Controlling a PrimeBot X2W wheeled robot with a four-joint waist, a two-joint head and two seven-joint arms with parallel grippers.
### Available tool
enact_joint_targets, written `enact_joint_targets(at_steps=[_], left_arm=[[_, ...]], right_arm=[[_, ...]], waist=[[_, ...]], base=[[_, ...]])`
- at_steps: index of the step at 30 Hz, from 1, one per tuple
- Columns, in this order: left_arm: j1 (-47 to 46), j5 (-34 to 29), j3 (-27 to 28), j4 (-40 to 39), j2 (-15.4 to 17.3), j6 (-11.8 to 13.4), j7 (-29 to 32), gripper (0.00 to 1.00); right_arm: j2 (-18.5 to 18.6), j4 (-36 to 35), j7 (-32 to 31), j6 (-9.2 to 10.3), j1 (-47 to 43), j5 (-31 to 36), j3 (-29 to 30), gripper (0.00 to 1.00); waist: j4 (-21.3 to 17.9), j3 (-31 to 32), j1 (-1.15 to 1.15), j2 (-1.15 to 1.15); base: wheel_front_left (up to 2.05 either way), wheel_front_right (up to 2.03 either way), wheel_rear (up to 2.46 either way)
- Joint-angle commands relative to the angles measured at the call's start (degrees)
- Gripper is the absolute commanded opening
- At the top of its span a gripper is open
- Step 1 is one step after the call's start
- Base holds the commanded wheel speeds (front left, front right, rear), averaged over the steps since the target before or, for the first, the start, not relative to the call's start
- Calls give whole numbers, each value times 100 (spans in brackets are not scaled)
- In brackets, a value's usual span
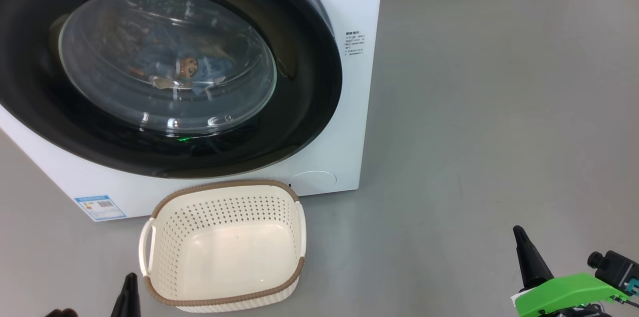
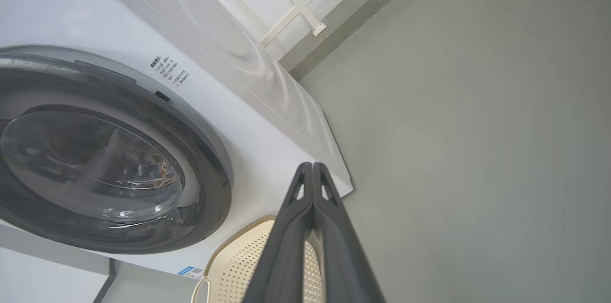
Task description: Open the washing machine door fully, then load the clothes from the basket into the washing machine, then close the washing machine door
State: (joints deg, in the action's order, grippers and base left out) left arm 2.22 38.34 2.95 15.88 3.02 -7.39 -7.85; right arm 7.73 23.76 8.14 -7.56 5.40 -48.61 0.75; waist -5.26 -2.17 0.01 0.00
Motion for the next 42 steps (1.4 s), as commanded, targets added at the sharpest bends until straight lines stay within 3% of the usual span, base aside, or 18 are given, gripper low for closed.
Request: enact_joint_targets(at_steps=[1,42], left_arm=[[-239,155,107,-130,62,-3,31,0],[-535,2718,232,-156,25,-7,721,0]], right_arm=[[51,-173,-38,3,104,-140,15,0],[-206,-566,-732,5,91,-2214,284,0]], waist=[[7,3,-1,0],[262,100,-1,0]], base=[[0,0,0],[0,0,0]])
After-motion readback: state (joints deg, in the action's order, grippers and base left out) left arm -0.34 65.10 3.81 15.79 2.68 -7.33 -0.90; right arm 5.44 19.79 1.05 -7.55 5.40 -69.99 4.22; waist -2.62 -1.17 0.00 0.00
